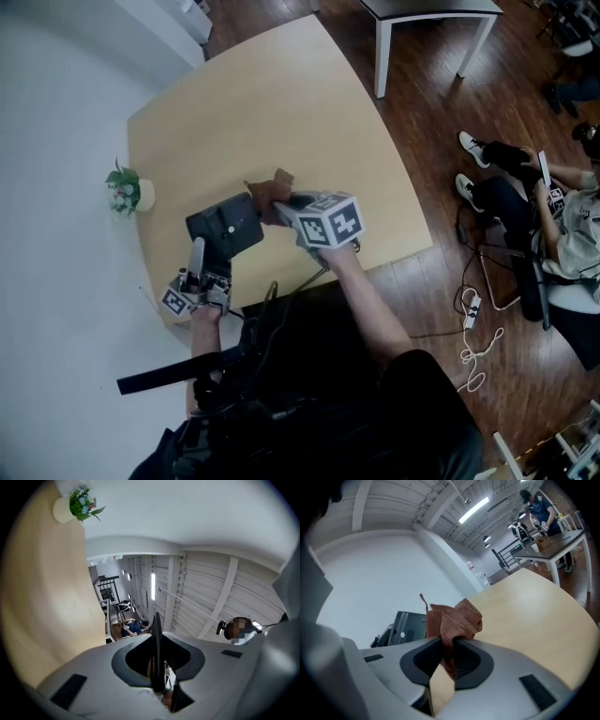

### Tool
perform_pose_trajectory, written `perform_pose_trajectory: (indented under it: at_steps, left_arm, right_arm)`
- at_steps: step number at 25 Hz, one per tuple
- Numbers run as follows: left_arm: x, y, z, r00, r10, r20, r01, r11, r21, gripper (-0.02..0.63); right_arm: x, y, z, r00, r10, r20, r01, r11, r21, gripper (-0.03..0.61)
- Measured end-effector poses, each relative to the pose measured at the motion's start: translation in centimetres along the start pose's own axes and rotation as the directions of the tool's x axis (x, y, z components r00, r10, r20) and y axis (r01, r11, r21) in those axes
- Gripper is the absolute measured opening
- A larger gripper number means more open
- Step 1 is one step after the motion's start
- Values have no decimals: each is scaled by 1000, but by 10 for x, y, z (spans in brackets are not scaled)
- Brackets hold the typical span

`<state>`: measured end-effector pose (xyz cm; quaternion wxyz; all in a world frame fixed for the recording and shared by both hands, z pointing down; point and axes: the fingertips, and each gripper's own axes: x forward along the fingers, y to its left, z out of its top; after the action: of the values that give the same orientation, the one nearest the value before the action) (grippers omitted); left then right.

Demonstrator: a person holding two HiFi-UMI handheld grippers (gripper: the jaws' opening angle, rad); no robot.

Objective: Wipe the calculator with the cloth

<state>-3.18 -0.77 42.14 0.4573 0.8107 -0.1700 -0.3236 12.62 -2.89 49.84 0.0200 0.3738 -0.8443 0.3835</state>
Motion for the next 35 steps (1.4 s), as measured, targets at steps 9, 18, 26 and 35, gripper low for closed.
perform_pose_trajectory:
  at_steps: [9,18,26,35]
  left_arm:
    - [23,7,17,999,5,-51,-3,999,37,57]
    - [24,-12,10,998,-53,-31,52,998,-22,68]
    - [13,10,29,993,-108,47,113,984,-136,57]
    - [13,35,47,989,-70,133,92,981,-170,58]
  right_arm:
    - [11,117,54,936,347,64,-343,937,-59,64]
    - [16,74,34,975,215,59,-212,976,-47,67]
    - [2,-1,11,997,-54,46,53,998,15,66]
    - [-1,103,34,972,216,95,-215,976,-24,64]
